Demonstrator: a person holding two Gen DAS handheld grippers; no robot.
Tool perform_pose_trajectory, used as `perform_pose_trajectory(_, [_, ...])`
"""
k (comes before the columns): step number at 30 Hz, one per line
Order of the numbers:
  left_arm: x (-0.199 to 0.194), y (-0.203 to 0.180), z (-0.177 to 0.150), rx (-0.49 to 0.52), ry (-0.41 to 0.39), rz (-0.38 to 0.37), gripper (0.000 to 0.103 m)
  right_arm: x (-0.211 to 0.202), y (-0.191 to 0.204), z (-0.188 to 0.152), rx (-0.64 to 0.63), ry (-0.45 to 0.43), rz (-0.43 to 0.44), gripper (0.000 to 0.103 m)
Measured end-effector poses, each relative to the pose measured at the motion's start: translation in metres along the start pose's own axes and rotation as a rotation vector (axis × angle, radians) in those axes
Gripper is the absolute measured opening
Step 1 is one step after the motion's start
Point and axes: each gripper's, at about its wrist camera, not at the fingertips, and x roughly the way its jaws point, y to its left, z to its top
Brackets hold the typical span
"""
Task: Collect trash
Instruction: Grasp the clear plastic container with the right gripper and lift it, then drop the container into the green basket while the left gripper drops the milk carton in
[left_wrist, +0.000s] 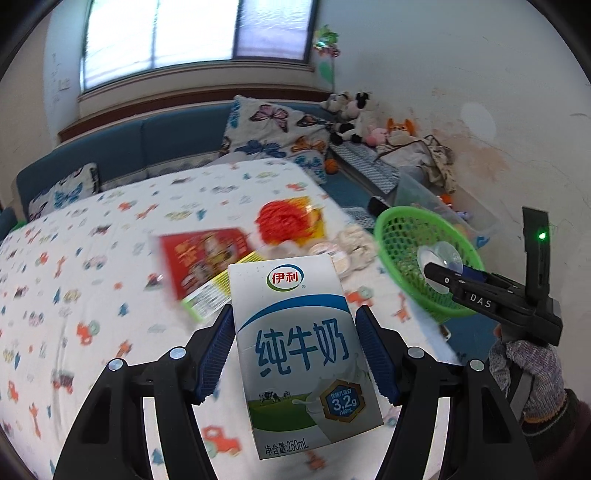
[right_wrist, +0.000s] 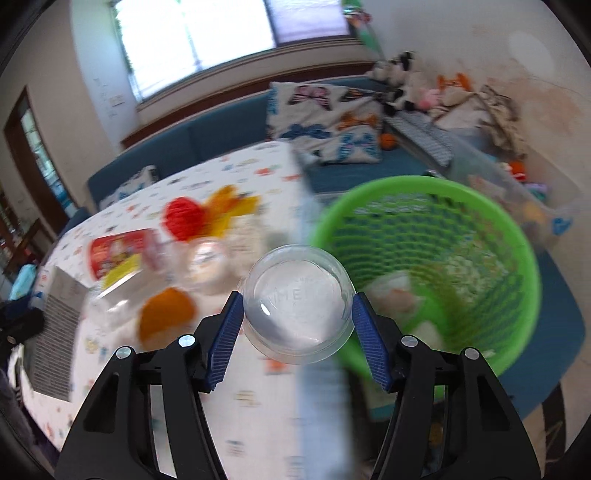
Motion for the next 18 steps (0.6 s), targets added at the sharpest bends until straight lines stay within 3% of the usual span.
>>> perform_pose_trajectory(7, [0.015, -0.032, 0.025, 0.056, -0.007, -0.044, 0.064, 0.007, -0.057, 0.002, 0.052, 0.021, -0.095, 0.061])
perform_pose_trajectory(18, [0.05, -0.082, 0.057, 0.124, 0.005, -0.107, 0.064, 0.012, -0.096, -0.001, 0.089, 0.025, -0.144, 0.067])
